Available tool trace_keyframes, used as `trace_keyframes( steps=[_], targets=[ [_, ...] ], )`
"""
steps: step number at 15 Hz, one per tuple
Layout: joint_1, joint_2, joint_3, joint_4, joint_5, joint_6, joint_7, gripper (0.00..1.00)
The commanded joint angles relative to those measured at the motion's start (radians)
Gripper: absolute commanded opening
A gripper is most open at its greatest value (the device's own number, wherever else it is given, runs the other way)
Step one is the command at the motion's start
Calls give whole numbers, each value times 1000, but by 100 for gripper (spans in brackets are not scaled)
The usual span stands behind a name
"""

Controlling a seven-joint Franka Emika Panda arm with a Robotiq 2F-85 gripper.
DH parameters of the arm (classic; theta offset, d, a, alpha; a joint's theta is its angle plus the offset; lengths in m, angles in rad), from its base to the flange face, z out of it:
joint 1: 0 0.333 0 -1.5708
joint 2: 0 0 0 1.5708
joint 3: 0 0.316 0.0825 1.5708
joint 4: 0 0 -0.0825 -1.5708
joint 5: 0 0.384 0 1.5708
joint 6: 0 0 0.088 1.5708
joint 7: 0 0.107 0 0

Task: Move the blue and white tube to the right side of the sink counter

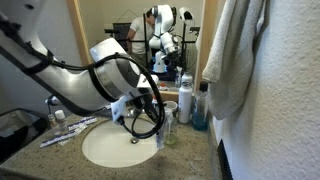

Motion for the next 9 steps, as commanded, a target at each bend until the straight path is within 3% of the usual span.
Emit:
trace_keyframes(
  steps=[1,9],
  targets=[
    [7,99,4,69,43,0,-88,1],
    [-17,168,-18,102,19,26,-89,1]
  ],
)
